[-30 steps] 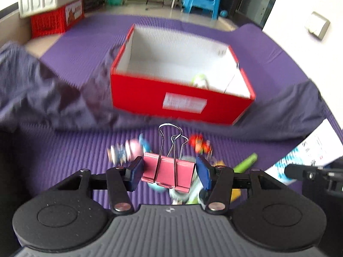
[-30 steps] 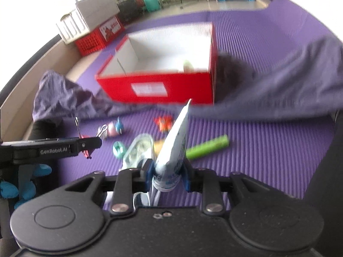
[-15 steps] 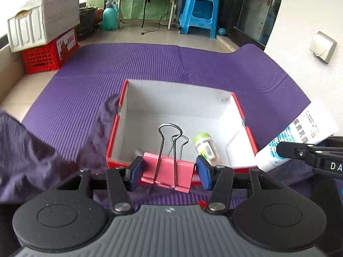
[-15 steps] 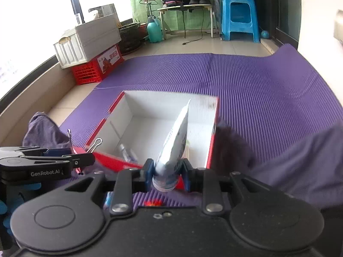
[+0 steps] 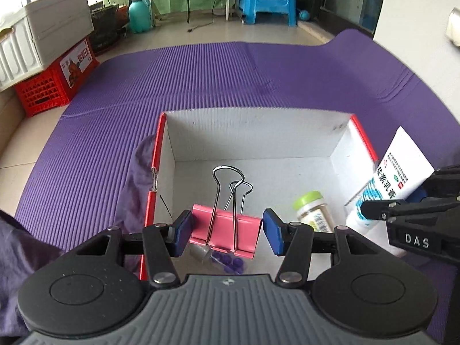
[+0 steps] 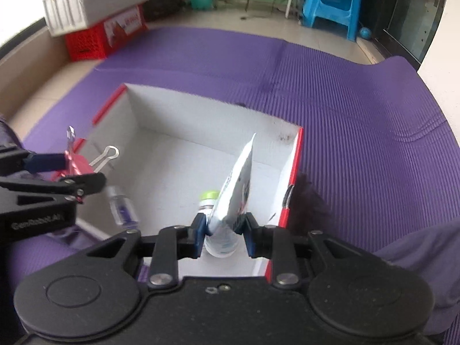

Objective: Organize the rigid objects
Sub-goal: 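Lower clip and tube into box, open both tools, withdraw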

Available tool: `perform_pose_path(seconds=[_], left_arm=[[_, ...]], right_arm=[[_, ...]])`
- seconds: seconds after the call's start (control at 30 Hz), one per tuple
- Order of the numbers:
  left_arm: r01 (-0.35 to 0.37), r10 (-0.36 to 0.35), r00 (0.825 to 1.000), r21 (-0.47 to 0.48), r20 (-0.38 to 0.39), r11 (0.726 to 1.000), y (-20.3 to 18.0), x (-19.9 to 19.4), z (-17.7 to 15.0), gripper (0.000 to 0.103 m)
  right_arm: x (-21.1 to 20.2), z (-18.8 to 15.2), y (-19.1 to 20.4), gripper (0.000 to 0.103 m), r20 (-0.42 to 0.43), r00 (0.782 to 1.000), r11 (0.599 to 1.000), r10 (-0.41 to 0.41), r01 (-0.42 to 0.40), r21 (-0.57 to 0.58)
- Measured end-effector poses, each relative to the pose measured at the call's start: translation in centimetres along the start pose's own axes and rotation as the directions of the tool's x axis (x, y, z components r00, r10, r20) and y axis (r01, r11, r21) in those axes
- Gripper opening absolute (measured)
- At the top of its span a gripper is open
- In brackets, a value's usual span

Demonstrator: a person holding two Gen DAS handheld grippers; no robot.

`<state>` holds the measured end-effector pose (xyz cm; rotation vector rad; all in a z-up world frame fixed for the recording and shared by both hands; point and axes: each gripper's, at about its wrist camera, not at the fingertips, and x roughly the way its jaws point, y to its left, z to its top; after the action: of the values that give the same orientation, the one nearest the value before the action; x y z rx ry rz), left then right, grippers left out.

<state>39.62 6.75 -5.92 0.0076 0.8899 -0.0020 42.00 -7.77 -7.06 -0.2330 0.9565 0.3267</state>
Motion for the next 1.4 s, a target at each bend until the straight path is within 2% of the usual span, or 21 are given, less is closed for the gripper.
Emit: perform_pose_path(seconds=[0.13,0.3,0.57,0.9,1.0,1.1,1.23,1.3,1.4], left_arm=[[-0.006,0.007,0.999,0.027,-0.034,1.0,-0.1,2.7,0.6,0.053],[-0.002,0.006,0.996,0.049,-0.089,0.999,-0.5,5.6,1.1,0.053],[-0.005,0.022,0.985,0.098,-0.171,0.995,-1.8,9.1,0.9,0.053],[-0.022,0.043,0.959,0.077,-0.279,0.997,-1.7,12.3,0.7,0.053],[-0.028,0.048,0.952,0.068,-0.301,0.997,-1.5,12.7,0.7,0.053],[-0.026,0.038,0.95,0.043,-0.311,0.999,-1.0,12.7,0.8,0.053],[-0.03,0.029,0.952,0.003,-0.304,1.0,-0.4,12.3,0.8,0.054],[-0.023,0.019,0.957,-0.011,-0.291,1.0,0.0,11.8,0.8,0.055],[-0.023,0.019,0.964,-0.011,-0.266,1.0,0.1,10.6,0.8,0.066]], right_arm=[[2.6,0.5,0.3,0.027,-0.054,0.998,0.999,-0.034,0.033,-0.028],[4.6,1.3,0.8,0.027,-0.066,0.997,0.997,-0.051,0.048,-0.057],[7.5,1.2,2.1,0.027,-0.117,0.992,0.997,-0.047,0.039,-0.067],[8.3,1.7,2.4,0.029,-0.12,0.992,0.999,-0.031,0.026,-0.039],[7.9,2.3,2.1,0.032,-0.11,0.994,1.0,-0.003,0.003,0.004],[7.3,2.8,1.7,0.036,-0.095,0.995,1.0,-0.004,0.003,-0.006],[6.3,2.6,0.9,0.051,-0.076,0.997,1.0,0.004,-0.004,0.001],[5.9,2.3,0.6,0.055,-0.063,0.998,1.0,0.015,-0.014,0.005],[5.3,2.1,0.4,0.06,-0.043,0.999,1.0,0.026,-0.026,0.007]])
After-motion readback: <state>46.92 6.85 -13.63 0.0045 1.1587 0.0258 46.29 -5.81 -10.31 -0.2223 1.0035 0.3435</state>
